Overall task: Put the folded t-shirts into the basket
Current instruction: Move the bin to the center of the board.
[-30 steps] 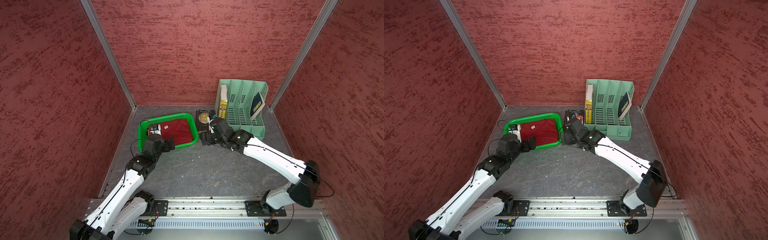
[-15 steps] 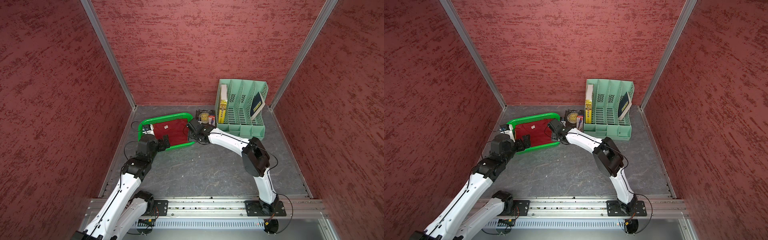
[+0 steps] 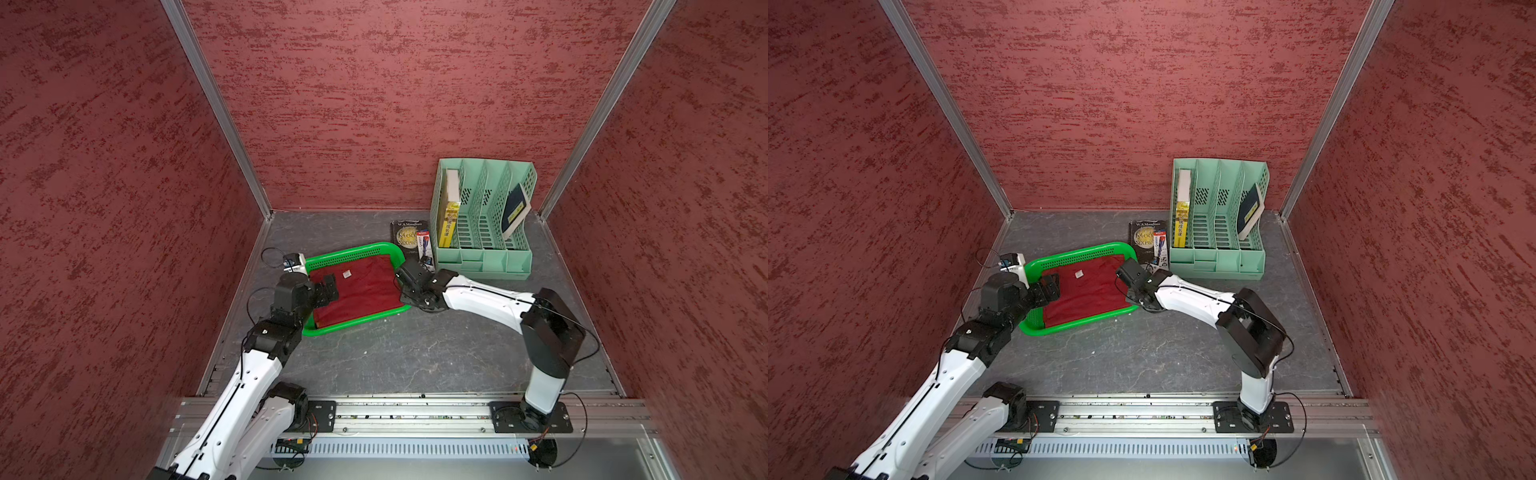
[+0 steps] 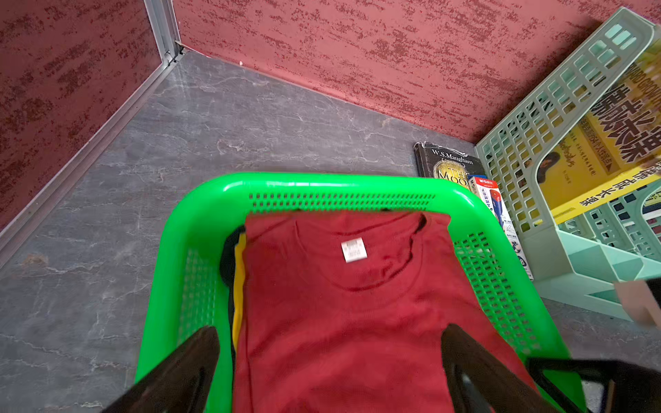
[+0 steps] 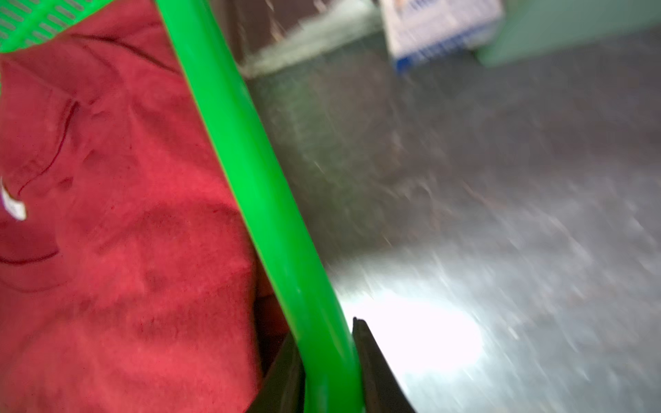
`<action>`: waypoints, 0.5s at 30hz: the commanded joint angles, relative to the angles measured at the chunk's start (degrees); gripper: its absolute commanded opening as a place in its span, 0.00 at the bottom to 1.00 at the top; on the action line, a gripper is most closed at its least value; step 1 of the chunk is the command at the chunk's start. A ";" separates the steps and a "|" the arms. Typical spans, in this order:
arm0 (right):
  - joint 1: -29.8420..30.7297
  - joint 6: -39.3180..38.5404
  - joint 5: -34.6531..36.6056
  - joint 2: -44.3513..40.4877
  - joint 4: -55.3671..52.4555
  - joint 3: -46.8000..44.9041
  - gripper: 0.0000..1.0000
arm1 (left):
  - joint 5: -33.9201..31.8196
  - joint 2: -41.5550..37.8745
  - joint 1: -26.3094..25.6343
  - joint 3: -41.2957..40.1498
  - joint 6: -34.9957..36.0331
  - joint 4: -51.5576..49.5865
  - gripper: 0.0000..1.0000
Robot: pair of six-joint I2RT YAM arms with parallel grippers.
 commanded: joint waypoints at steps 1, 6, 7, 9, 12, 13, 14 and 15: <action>1.26 5.65 0.42 -7.19 -3.91 -7.75 0.22 | 0.15 -0.48 0.40 -1.18 -0.58 1.72 1.00; 1.21 11.04 0.29 -18.73 -3.70 -19.90 0.20 | -0.85 -0.46 0.47 -1.70 -1.13 2.34 1.00; 1.26 11.94 0.73 -21.35 -4.57 -21.61 0.20 | -1.44 -0.47 0.50 -1.70 -1.35 2.27 1.00; 1.27 13.86 1.86 -25.64 -7.25 -24.45 0.20 | -1.66 -0.59 0.50 -1.84 -1.25 2.39 1.00; 1.07 15.80 5.39 -32.93 -12.47 -28.49 0.20 | -2.33 -0.51 0.38 -2.30 -1.26 2.99 1.00; 0.71 16.34 7.07 -34.61 -14.86 -29.35 0.20 | -1.33 -0.29 0.44 -2.81 -0.67 3.92 1.00; -0.02 16.65 8.40 -36.38 -17.01 -30.13 0.20 | 0.16 0.05 0.43 -3.34 0.44 5.28 1.00; -0.85 16.70 9.45 -38.45 -18.82 -30.94 0.20 | 1.15 0.57 0.42 -4.13 0.71 6.86 1.00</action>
